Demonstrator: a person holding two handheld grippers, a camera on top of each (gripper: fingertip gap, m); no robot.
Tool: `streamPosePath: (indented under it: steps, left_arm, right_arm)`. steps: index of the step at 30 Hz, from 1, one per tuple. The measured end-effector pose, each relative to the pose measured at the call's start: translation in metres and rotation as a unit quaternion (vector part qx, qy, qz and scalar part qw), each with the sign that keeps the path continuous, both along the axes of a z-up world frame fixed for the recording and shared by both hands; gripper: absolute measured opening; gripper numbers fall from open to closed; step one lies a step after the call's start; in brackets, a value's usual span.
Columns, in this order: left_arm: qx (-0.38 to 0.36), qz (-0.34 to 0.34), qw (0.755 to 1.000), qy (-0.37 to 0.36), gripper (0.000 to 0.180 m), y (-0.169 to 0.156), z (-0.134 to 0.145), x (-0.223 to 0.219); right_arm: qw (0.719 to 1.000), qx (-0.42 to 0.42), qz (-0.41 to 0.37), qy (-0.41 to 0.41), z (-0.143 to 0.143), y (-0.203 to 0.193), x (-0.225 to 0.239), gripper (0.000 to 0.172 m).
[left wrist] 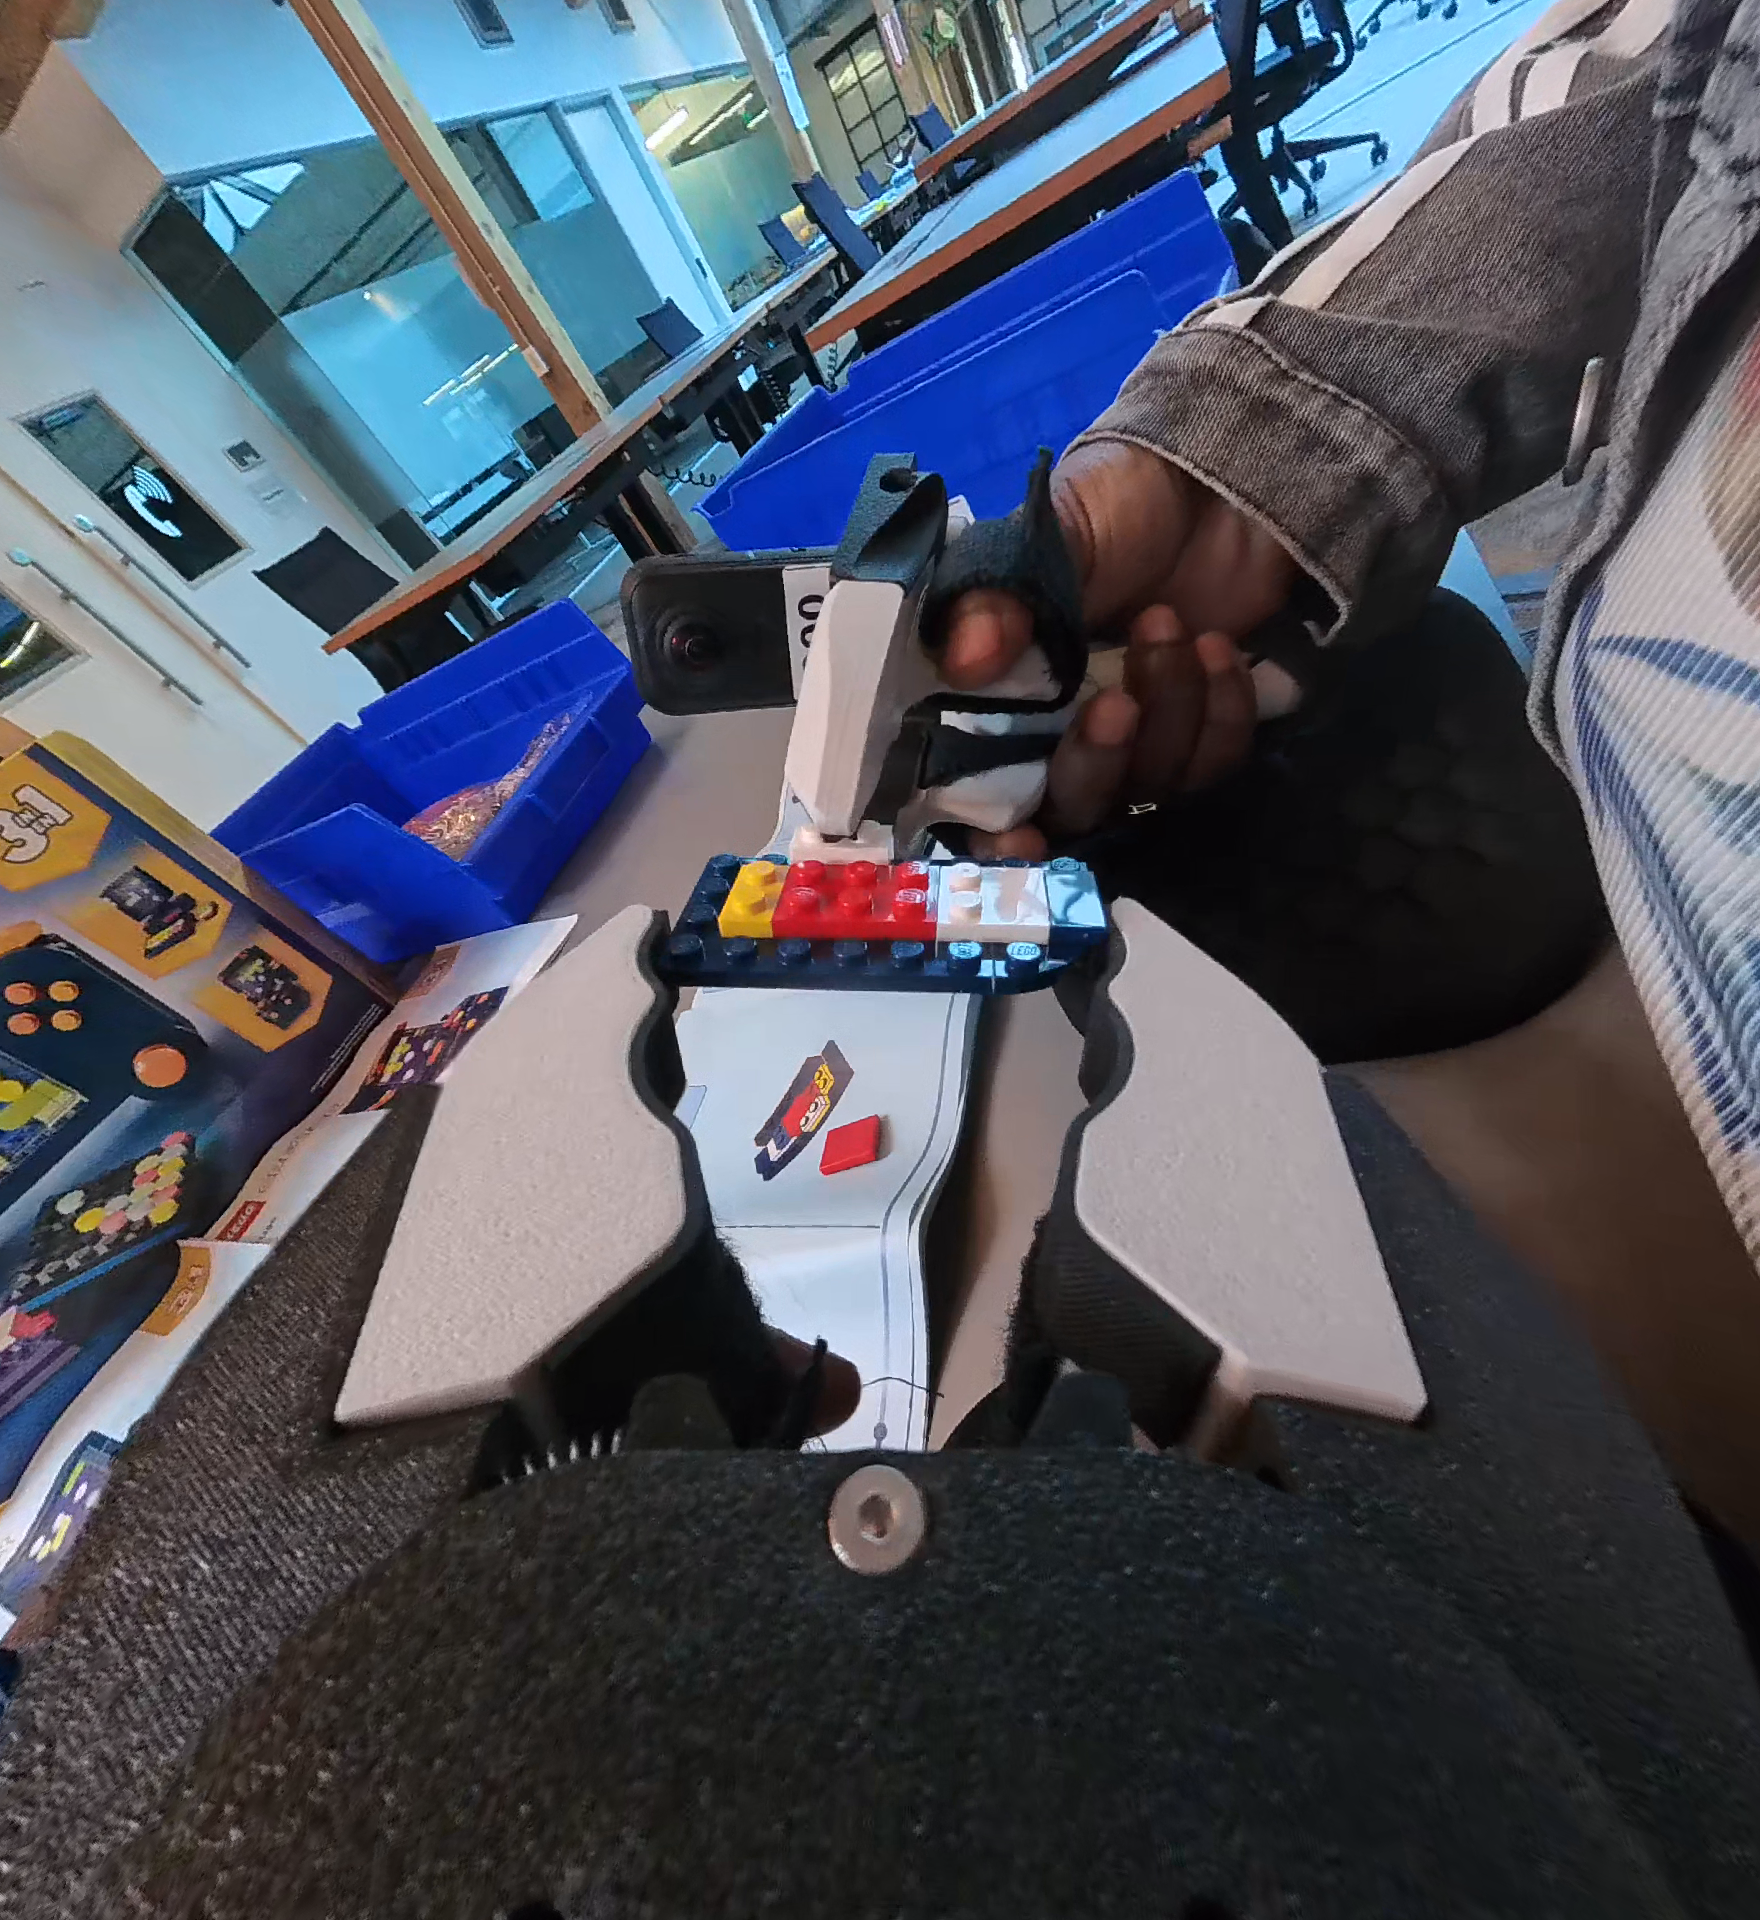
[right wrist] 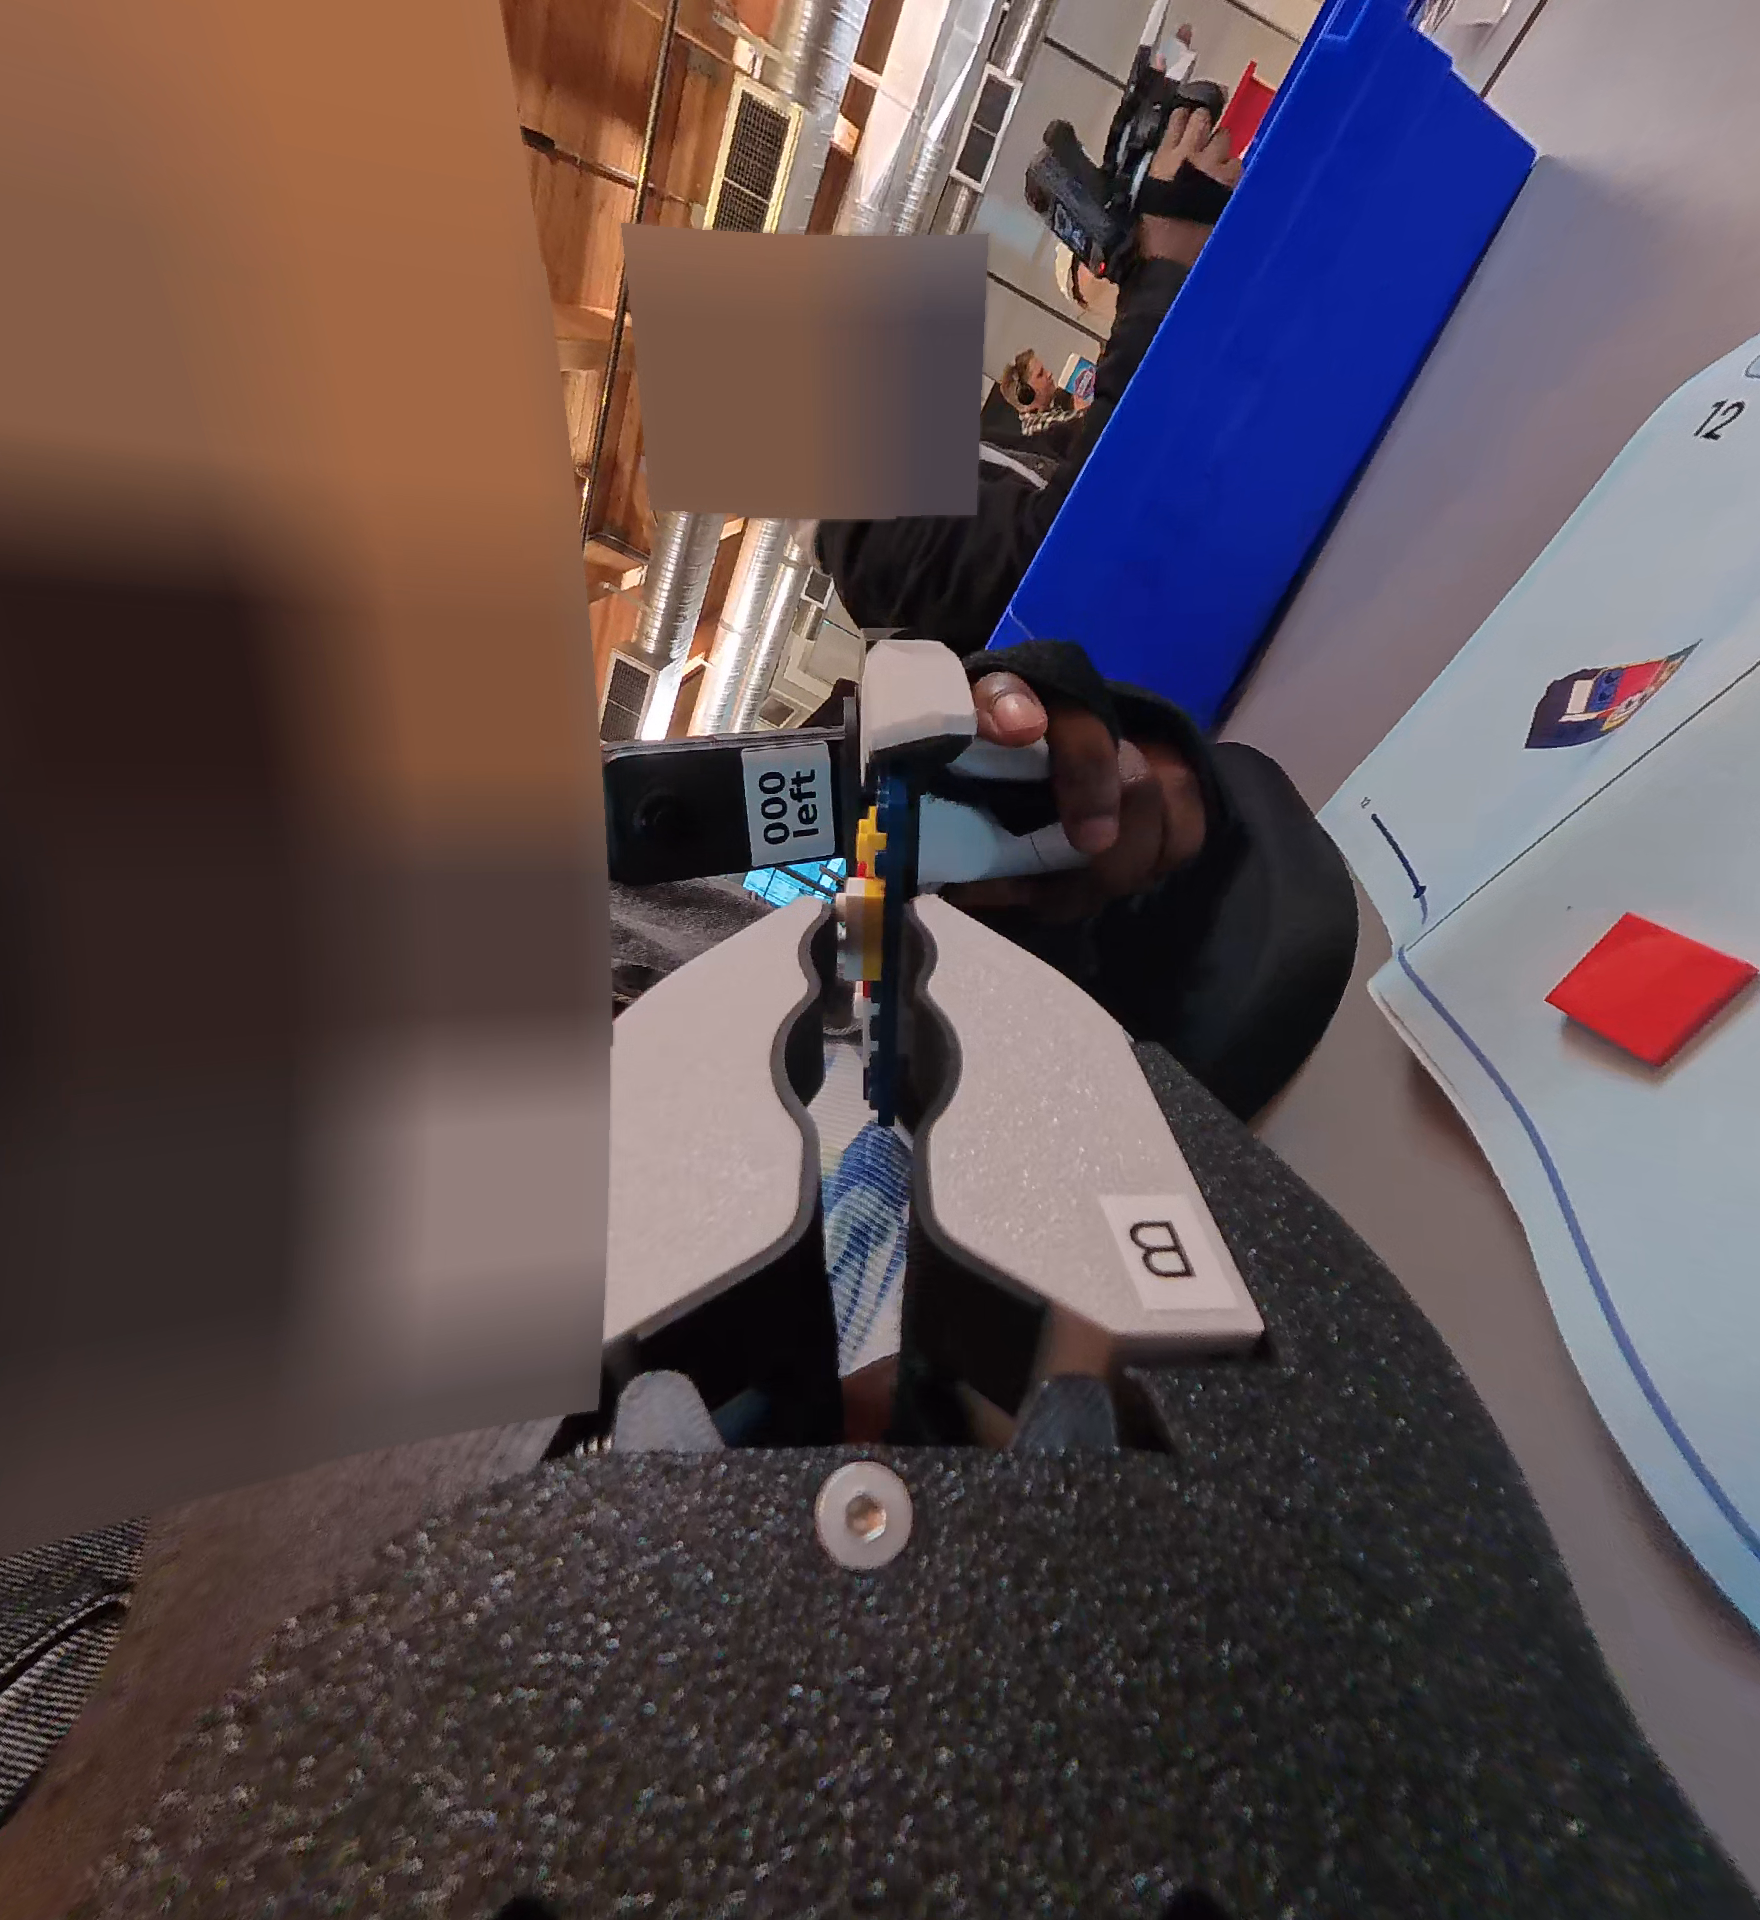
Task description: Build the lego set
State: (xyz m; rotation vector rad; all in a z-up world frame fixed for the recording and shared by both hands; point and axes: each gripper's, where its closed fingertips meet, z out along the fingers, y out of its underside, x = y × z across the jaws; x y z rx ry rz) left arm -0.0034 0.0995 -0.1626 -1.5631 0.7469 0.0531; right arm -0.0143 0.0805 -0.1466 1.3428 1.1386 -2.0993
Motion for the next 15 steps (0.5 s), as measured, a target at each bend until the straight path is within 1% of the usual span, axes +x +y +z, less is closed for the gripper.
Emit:
streamPosePath:
  steps: [4,5,6,8,11,15]
  left_arm:
    - [0.003,-0.004,1.0,-0.009,0.076,-0.001,0.002,0.0]
    - [0.003,-0.008,1.0,-0.016,0.076,-0.002,0.003,0.001]
    - [0.005,-0.011,1.0,-0.025,0.076,-0.002,0.005,0.002]
    - [0.008,-0.012,0.999,-0.052,0.076,-0.003,0.011,-0.001]
    - [0.004,-0.023,0.994,-0.107,0.076,-0.009,0.019,-0.006]
    - [-0.001,-0.048,0.987,-0.151,0.075,-0.017,0.025,-0.008]
  right_arm:
    - [1.0,0.015,-0.007,0.014,0.001,0.0,-0.001,0.012]
    - [1.0,0.021,-0.008,0.017,0.001,-0.001,-0.001,0.013]
    - [0.999,0.027,-0.01,0.022,0.002,-0.001,-0.001,0.019]
    - [0.998,0.04,-0.011,0.04,0.004,-0.002,0.0,0.024]
    - [0.995,0.084,-0.007,0.05,0.002,-0.006,0.002,0.037]
    - [0.994,0.095,0.006,0.058,0.002,-0.011,0.003,0.036]
